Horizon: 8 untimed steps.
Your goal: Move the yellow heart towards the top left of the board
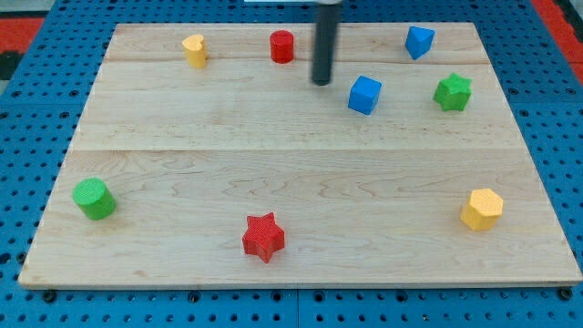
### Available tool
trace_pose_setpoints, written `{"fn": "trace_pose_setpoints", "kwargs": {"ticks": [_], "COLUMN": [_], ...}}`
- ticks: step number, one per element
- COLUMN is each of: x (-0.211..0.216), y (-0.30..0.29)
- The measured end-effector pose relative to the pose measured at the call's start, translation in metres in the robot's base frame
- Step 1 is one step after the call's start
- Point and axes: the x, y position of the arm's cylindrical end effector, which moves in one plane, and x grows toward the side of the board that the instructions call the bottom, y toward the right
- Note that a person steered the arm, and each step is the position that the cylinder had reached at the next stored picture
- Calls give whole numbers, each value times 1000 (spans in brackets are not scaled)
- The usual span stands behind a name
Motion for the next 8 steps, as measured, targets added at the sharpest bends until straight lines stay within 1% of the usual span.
{"fn": "trace_pose_setpoints", "kwargs": {"ticks": [1,2,3,4,8], "x": [-26,-59,-52,-58,-60], "y": [-58,-98,-151,-177,-177]}}
